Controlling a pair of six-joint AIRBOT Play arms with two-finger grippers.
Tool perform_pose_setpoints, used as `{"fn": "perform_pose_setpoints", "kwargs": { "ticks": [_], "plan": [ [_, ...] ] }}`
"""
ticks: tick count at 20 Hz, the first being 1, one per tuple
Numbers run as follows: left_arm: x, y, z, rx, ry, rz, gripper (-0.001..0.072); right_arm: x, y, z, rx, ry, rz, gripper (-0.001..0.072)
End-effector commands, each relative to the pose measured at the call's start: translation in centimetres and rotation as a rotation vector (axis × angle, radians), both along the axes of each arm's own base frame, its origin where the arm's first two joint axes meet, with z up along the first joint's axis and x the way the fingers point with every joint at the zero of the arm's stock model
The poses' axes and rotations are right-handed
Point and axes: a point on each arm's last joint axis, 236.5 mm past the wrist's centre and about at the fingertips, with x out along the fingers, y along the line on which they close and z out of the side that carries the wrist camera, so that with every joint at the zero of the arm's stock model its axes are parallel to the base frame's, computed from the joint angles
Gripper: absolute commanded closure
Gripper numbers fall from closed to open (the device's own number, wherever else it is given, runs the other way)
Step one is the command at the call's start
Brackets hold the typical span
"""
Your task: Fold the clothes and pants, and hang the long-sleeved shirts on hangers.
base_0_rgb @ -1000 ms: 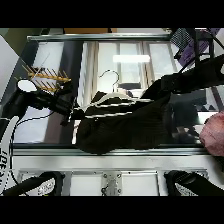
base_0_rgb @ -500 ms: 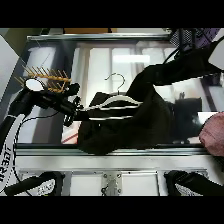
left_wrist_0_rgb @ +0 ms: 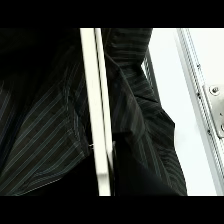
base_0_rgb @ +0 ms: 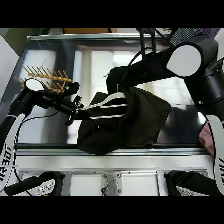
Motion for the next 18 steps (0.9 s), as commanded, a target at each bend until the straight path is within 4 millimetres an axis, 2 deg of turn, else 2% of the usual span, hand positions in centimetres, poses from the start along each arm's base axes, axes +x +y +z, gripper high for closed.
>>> {"fn": "perform_pose_setpoints", "kwargs": {
  "ticks": [1,7,12,13,15,18],
  "plan": [
    [0.0,0.0,0.0,-0.001,0.001,0.001,0.0695,-0.3,2.0,-0.3,0.035,0.012,0.009,0.0697],
    [0.0,0.0,0.0,0.0,0.0,0.001,0.0695,-0.4,1.9,-0.2,0.038,0.021,0.001,0.0696],
    [0.0,0.0,0.0,0.001,0.0,0.001,0.0695,-0.7,0.8,0.0,0.026,0.031,-0.009,0.0682],
    [0.0,0.0,0.0,0.001,0.0,0.001,0.0695,-0.7,0.5,-0.1,0.021,0.037,-0.013,0.0637],
    [0.0,0.0,0.0,0.0,0.0,0.001,0.0695,-0.8,0.2,-0.2,0.012,0.045,-0.015,0.0239],
    [0.0,0.0,-0.1,0.001,0.001,0.001,0.0695,-1.1,-0.3,-0.4,-0.007,0.054,-0.017,0.022]
  ]
}}
